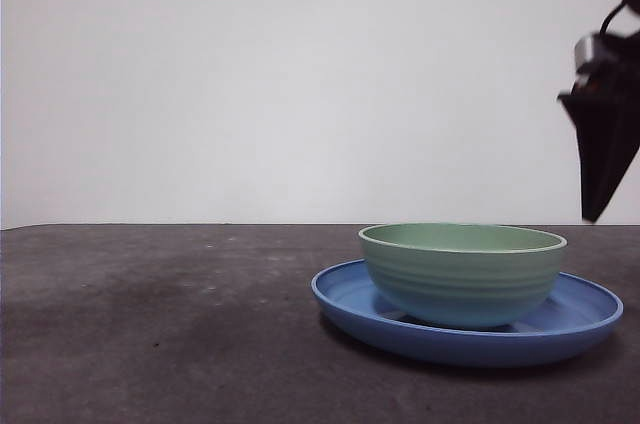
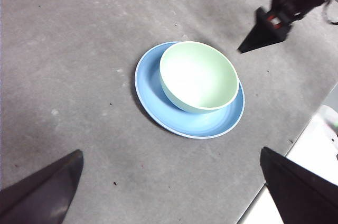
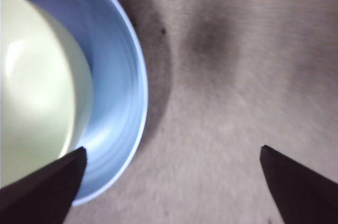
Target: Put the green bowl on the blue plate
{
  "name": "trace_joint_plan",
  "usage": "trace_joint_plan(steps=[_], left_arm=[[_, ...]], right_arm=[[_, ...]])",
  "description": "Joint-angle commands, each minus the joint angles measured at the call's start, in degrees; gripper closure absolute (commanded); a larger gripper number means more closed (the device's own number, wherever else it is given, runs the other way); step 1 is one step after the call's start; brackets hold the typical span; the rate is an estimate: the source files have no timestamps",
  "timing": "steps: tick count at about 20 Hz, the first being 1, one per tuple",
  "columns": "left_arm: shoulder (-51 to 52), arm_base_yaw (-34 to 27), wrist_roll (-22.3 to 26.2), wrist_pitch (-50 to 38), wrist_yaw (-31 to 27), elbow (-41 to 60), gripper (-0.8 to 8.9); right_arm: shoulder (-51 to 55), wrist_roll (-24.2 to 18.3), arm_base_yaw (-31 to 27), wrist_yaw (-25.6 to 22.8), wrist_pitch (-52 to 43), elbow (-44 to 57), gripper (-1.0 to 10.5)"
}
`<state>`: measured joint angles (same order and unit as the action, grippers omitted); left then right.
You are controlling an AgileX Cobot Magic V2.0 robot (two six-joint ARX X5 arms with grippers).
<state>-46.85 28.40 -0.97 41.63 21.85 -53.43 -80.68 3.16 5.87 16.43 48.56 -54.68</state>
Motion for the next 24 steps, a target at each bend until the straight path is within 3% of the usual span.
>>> trace_joint_plan(steps=[1,6,12,16,21,24], left_arm=[[-0.31,0.37,0.13,-0.28,0.28,-0.68,0.99],[-0.31,0.37,0.13,-0.28,0.28,-0.68,0.99],[-0.31,0.37,0.2,-0.33,0.26,-0.68,0.99],[-0.31,0.37,0.39,-0.55,0.26,-0.68,0.99],[-0.31,0.37,0.55,-0.55,0.24,-0.68,0.99],[-0.31,0.37,0.55,-0.61,0.24,-0.68,0.99]], right_arm=[[-4.87,-2.14,-0.17,0.15,-2.08,-0.9,5.2],[-12.02,-3.63,-0.17,6.88,-7.26,-0.9,5.8],[-15.3,-3.89,-0.17,8.81,-9.92,-0.87,6.4],[-15.87,-4.02,-0.11,13.22,-10.99,-0.87,6.9],[-16.09,-4.02,0.0,13.57,-10.99,-0.87,8.6],[-16.48,-3.89,0.0,13.57,-10.62,-0.87,9.0]])
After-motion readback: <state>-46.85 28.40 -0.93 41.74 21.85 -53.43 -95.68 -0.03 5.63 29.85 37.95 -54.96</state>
